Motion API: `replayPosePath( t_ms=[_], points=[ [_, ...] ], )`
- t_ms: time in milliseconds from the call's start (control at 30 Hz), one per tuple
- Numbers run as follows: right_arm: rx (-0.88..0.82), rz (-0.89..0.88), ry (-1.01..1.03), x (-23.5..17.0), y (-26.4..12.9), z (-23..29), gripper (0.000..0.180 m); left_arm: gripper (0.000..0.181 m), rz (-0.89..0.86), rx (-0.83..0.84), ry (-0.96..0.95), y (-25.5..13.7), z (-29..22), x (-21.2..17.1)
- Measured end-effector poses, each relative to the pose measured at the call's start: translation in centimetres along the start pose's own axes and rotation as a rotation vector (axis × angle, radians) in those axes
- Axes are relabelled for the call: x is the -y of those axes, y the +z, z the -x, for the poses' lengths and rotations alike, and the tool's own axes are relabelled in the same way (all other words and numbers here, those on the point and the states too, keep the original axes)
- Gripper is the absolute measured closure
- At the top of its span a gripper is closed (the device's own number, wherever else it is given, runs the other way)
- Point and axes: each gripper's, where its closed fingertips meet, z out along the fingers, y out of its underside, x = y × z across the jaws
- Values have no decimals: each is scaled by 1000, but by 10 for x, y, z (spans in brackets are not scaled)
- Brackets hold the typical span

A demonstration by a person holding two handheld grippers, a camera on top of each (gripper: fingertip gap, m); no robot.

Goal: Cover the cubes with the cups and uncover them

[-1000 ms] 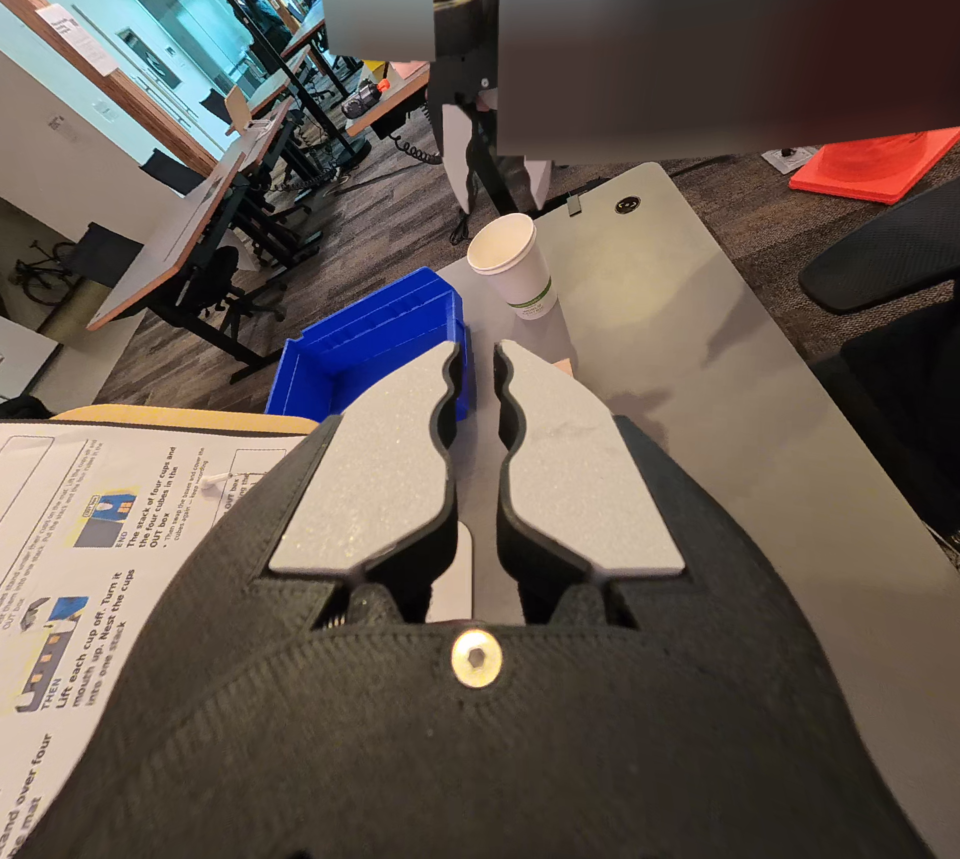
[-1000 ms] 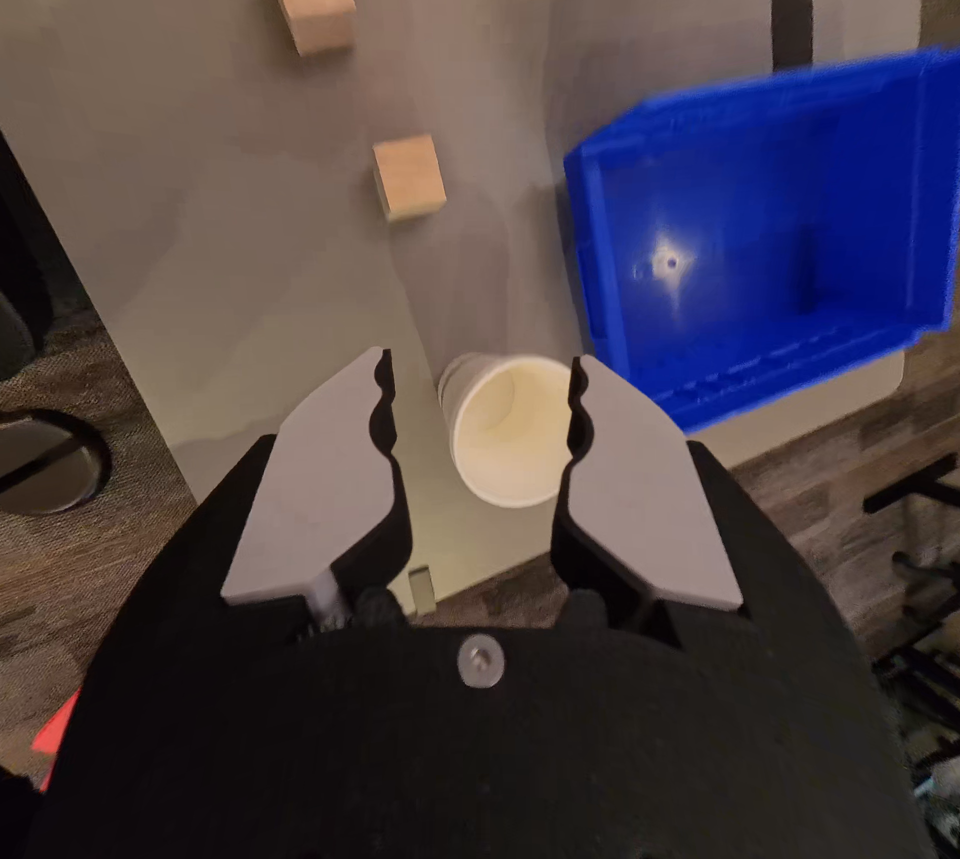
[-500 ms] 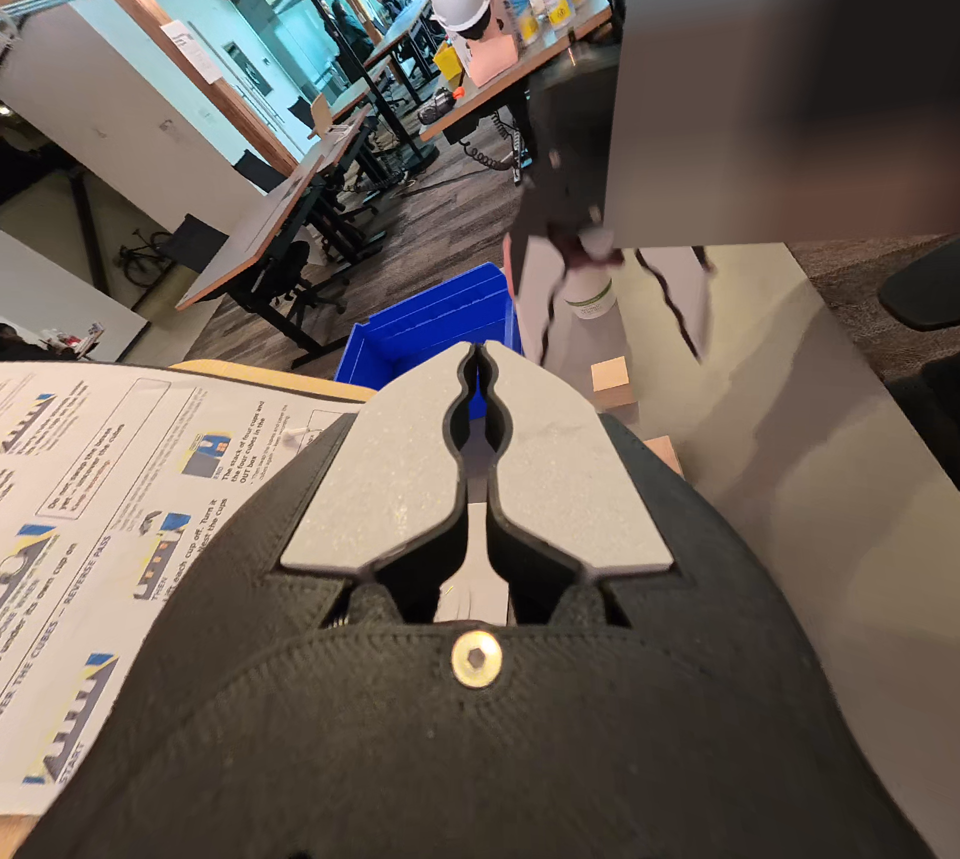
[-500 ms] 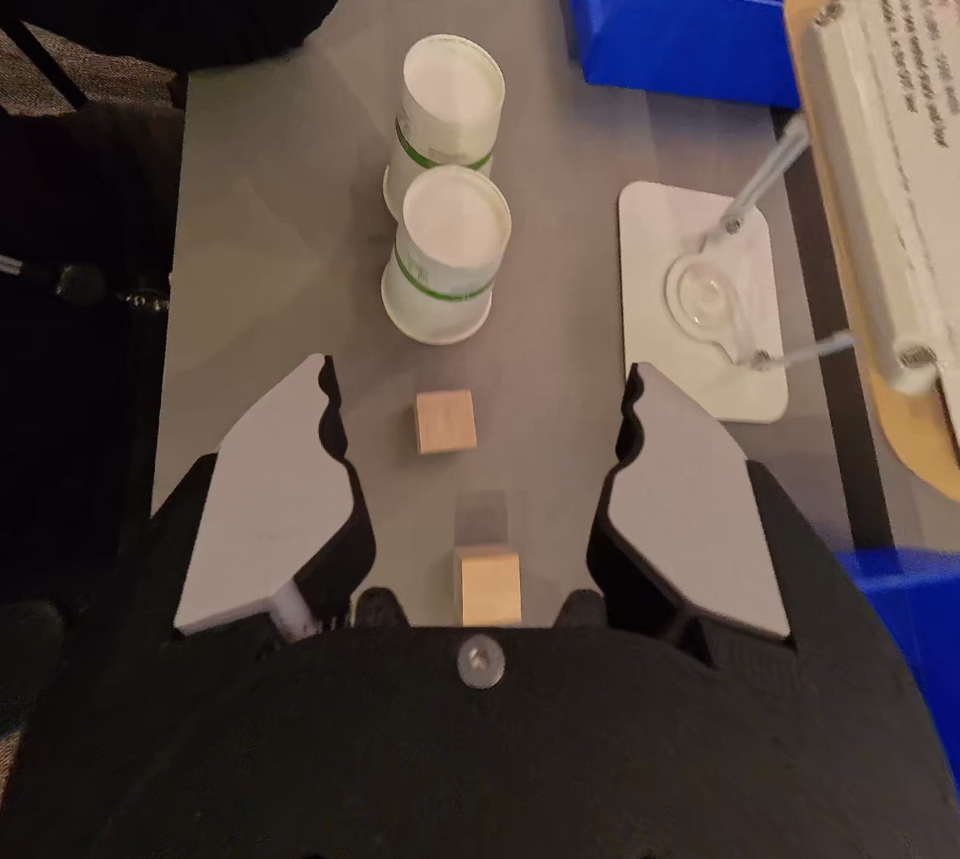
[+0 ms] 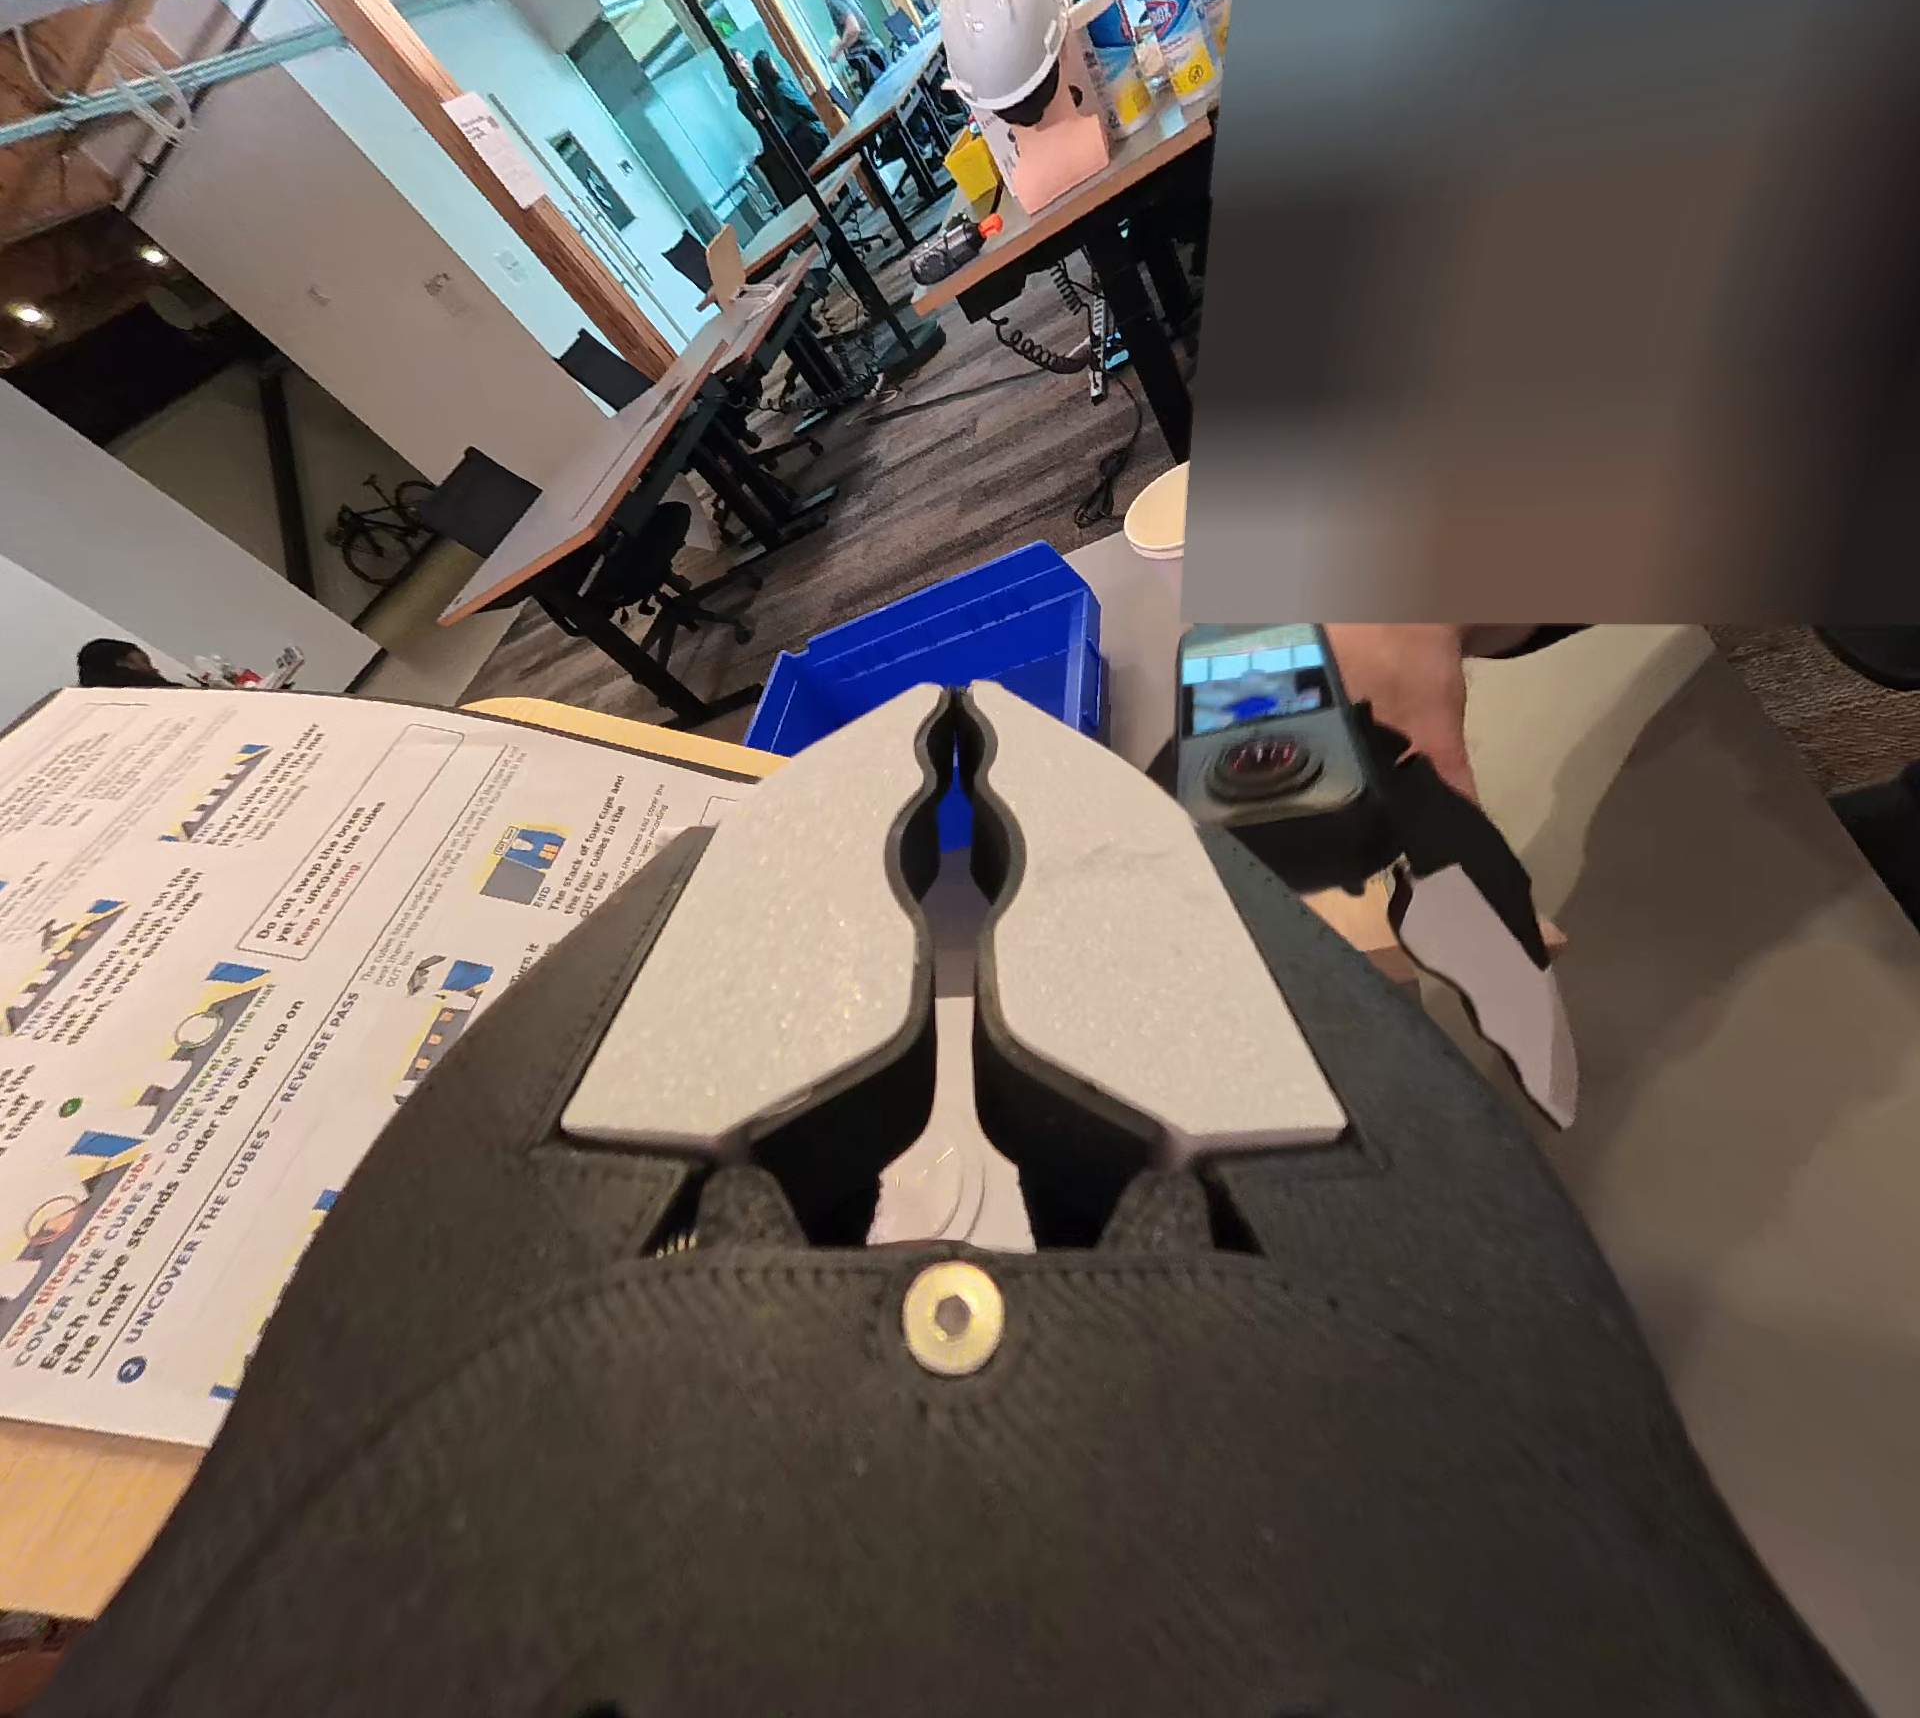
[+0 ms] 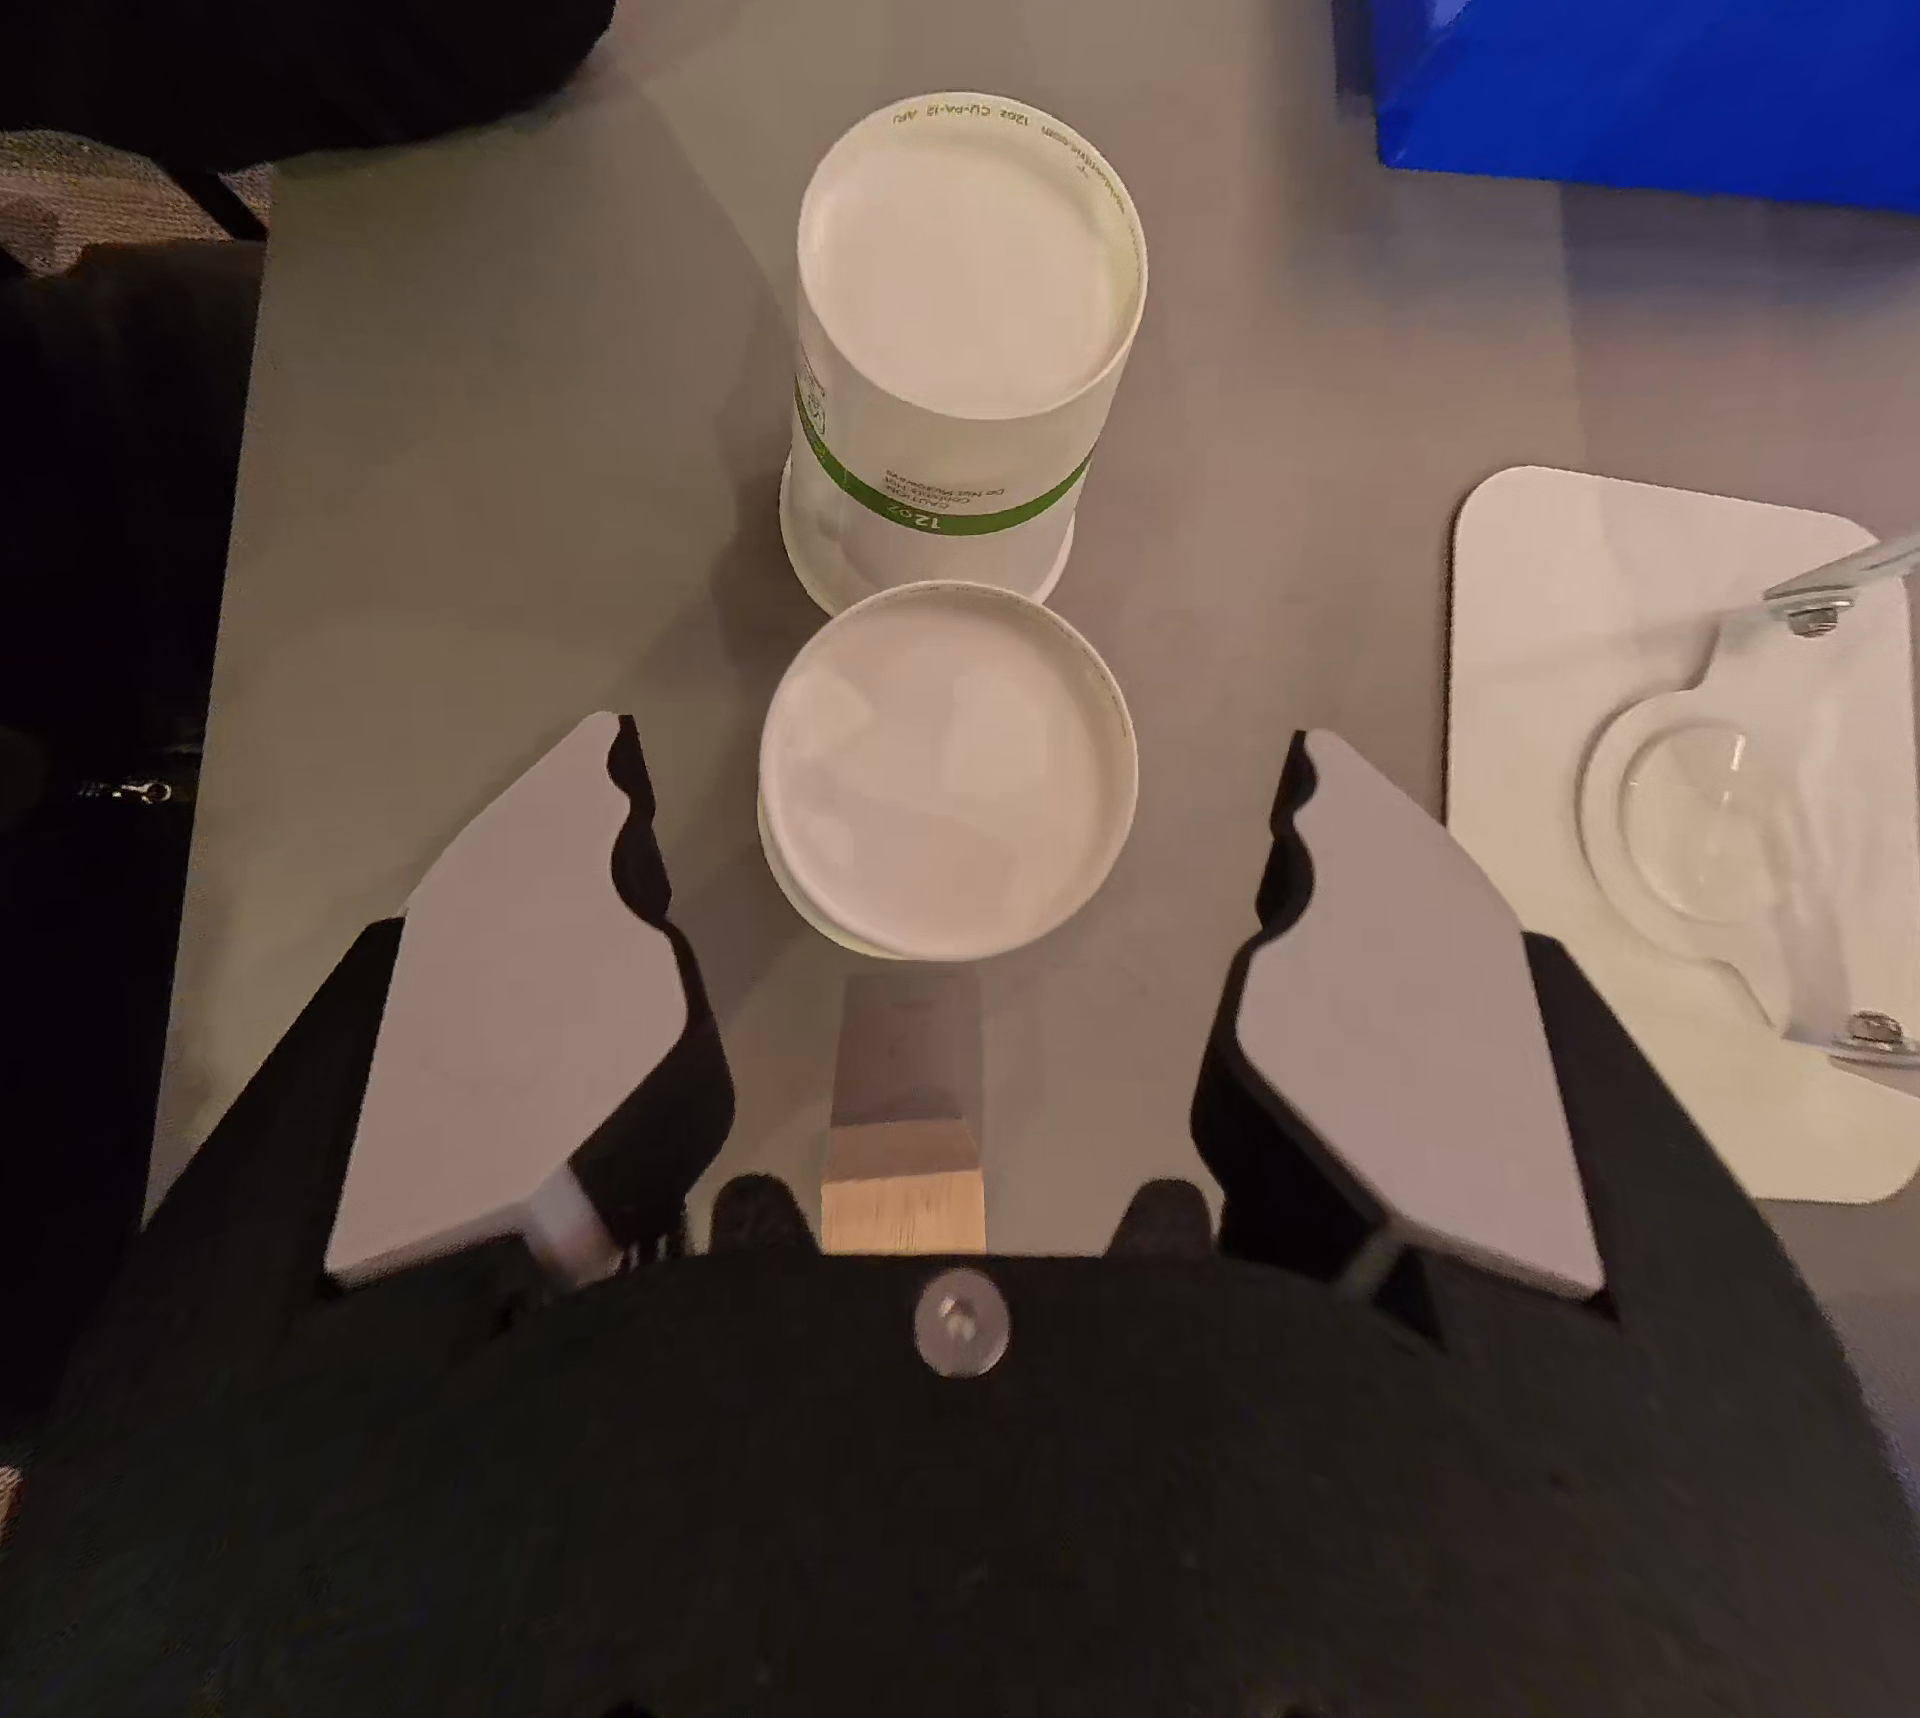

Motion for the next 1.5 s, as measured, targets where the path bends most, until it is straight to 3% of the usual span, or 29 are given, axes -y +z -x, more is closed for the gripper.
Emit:
replayPosePath(
  t_ms=[33,300,600,800,1000,1300,1500],
  points=[
    [11,3,0,0,3,1,68,181,-1,1,1,-1,0,0],
    [66,60,-8,-8,19,6,95,181,-6,3,9,-4,-1,3],
    [60,57,-25,-7,18,4,98,181,-5,0,10,-3,-1,2],
    [46,7,-20,4,-5,0,98,180,-13,1,6,-4,-1,4],
    [-30,-120,-20,28,-72,-12,98,165,-49,20,-24,-5,6,6],
    [-404,-475,13,55,-219,-51,98,144,-187,32,-167,11,22,8],
    [-624,-724,40,53,-271,-67,98,134,-294,-18,-357,43,28,-1]
  ],
)
